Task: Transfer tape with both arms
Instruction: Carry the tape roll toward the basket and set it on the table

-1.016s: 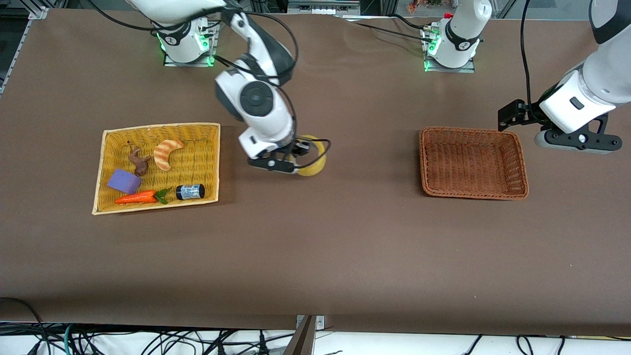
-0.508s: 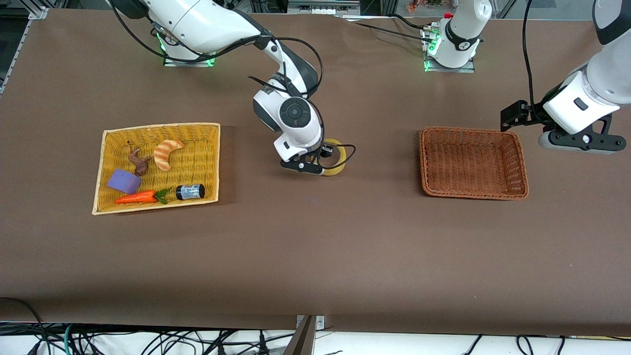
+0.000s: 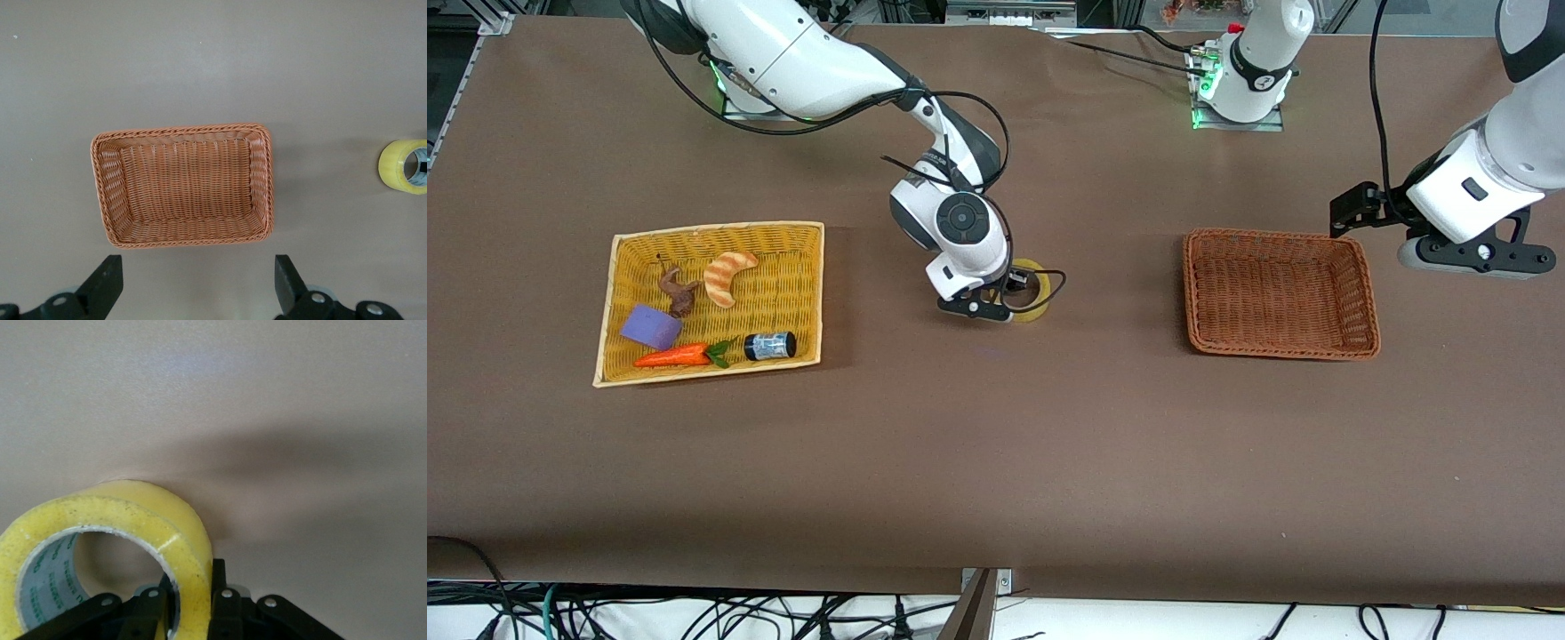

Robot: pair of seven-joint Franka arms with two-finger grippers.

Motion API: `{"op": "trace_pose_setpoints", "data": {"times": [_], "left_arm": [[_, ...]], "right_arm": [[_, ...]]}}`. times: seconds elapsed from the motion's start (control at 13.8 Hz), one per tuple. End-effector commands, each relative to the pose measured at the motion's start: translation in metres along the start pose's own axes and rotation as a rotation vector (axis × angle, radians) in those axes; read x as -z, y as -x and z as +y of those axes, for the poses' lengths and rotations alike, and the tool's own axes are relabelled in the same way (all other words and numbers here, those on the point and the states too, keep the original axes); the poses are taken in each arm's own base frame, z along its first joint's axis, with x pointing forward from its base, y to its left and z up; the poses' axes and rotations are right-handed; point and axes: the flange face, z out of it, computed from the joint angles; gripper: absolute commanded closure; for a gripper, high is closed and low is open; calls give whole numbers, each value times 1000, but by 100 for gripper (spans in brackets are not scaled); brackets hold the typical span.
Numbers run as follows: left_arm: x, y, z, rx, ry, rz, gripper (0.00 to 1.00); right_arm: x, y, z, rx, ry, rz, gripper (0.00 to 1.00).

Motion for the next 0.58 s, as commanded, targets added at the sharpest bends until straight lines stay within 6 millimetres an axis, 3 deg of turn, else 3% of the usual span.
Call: {"op": "trace_pose_setpoints", "data": {"times": [0.0,0.15,0.29,0.36,0.51], "left_arm": [[0,0,-5,-3,27,-5,0],[-5,12,-7,3,24,21,0],[-11,18,-8,10,36,24,0],[-11,17,-7,8,36,24,0],[-12,17,-9,10,35,18,0]], "right_arm": [[11,0,-10,40,2,45,0],[61,-10,-7,70,14,114,0],[123,-23,11,58,58,135,0],[157,-36,27,95,74,146,0],[213,-67,80,221,159,119,0]]}}
